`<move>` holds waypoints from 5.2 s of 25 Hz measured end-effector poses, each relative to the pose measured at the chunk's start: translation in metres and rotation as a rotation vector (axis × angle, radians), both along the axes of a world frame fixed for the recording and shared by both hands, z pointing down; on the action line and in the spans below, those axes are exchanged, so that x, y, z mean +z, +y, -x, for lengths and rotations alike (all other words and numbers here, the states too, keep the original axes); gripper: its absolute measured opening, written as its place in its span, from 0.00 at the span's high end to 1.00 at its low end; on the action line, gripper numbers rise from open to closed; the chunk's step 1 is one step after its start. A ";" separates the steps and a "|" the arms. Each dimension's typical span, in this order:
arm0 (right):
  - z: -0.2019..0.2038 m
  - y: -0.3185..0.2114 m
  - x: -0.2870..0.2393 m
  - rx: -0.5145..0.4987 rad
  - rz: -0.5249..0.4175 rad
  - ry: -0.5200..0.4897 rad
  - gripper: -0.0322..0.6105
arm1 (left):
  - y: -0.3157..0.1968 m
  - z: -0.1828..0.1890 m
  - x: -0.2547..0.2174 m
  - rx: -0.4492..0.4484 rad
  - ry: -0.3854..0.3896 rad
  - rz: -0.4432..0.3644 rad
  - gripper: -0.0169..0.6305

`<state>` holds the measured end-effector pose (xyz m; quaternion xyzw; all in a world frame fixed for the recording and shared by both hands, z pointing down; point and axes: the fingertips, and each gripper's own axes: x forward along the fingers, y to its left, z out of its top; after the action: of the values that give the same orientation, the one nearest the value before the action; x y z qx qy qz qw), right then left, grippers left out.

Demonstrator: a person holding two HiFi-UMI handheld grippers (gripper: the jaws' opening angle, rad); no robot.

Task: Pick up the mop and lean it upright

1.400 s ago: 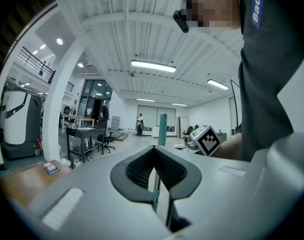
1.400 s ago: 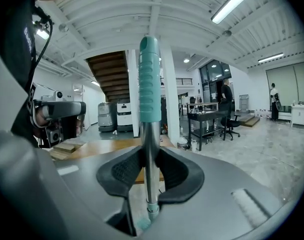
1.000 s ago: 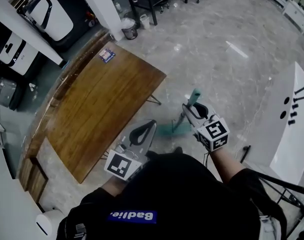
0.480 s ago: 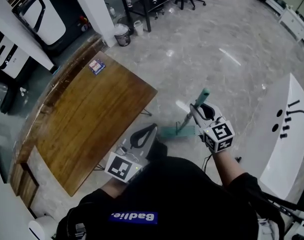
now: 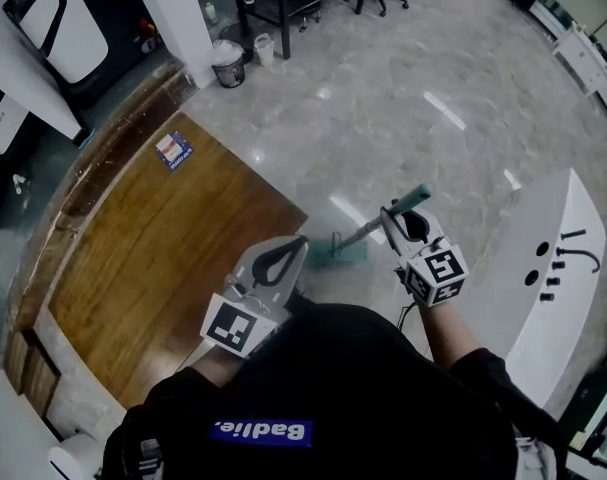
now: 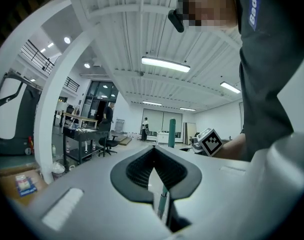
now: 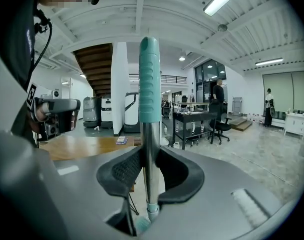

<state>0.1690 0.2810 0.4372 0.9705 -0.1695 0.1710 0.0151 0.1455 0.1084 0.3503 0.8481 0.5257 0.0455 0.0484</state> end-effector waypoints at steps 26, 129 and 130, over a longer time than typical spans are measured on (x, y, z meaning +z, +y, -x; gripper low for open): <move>-0.248 -0.001 0.013 -0.809 -0.050 0.002 0.78 | 0.083 -0.148 -0.002 -0.705 -0.051 -0.127 0.95; -0.157 -0.200 0.163 -2.448 0.422 -0.057 0.78 | 0.002 -0.089 0.027 -1.860 -0.093 -0.017 0.95; -0.155 -0.202 0.163 -2.448 0.425 -0.052 0.78 | 0.001 -0.088 0.027 -1.860 -0.094 -0.015 0.95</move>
<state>0.3242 0.0791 0.6006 0.1489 -0.9322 0.0878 0.3181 0.2338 0.1098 0.3772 0.9259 -0.3679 0.0263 0.0812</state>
